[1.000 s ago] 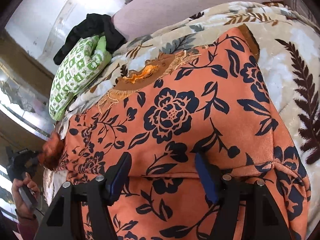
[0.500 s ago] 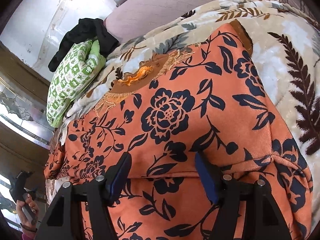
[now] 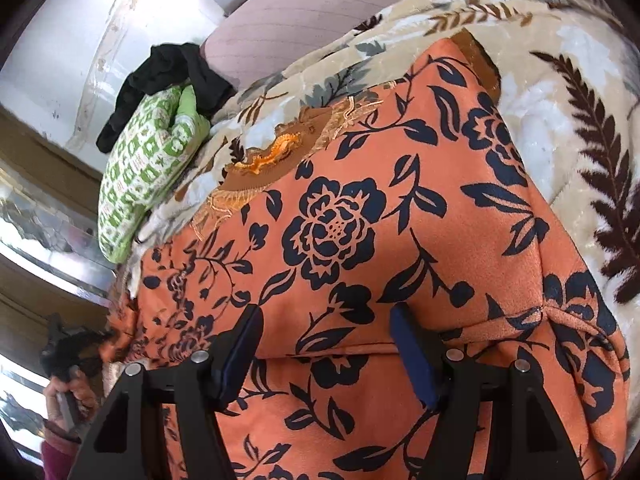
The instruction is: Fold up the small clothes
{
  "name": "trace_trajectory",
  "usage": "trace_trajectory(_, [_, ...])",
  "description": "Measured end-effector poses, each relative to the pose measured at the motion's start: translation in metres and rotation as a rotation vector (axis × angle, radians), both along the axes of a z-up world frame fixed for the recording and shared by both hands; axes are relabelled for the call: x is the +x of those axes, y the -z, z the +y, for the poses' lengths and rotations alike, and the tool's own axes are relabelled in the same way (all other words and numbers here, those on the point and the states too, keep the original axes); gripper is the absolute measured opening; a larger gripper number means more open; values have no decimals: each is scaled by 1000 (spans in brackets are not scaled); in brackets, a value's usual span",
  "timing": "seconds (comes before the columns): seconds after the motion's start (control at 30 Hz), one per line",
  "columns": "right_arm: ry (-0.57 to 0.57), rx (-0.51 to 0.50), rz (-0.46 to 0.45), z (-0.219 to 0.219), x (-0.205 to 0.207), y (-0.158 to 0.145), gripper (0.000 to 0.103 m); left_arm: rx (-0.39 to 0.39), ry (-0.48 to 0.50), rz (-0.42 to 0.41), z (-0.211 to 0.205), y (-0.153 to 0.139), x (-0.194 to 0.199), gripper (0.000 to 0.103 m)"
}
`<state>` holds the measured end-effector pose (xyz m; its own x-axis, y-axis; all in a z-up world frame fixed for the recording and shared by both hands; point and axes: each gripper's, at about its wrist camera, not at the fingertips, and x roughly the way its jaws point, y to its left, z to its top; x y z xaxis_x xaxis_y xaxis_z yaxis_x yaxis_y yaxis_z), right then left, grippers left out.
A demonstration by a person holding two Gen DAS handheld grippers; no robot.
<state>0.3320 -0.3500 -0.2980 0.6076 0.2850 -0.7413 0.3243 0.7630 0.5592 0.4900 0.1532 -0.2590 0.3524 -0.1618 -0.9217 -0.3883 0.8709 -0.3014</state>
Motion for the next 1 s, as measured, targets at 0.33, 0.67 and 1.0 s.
trace_trajectory(0.33, [131,212,-23,-38,-14,0,70,22,249,-227,-136,-80,-30,12])
trace_trajectory(0.67, [236,260,-147,-96,-36,-30,71,-211,674,-268,-341,-114,-72,64])
trace_trajectory(1.0, [44,124,-156,-54,-3,-54,84,383,271,-244,-239,-34,-76,74])
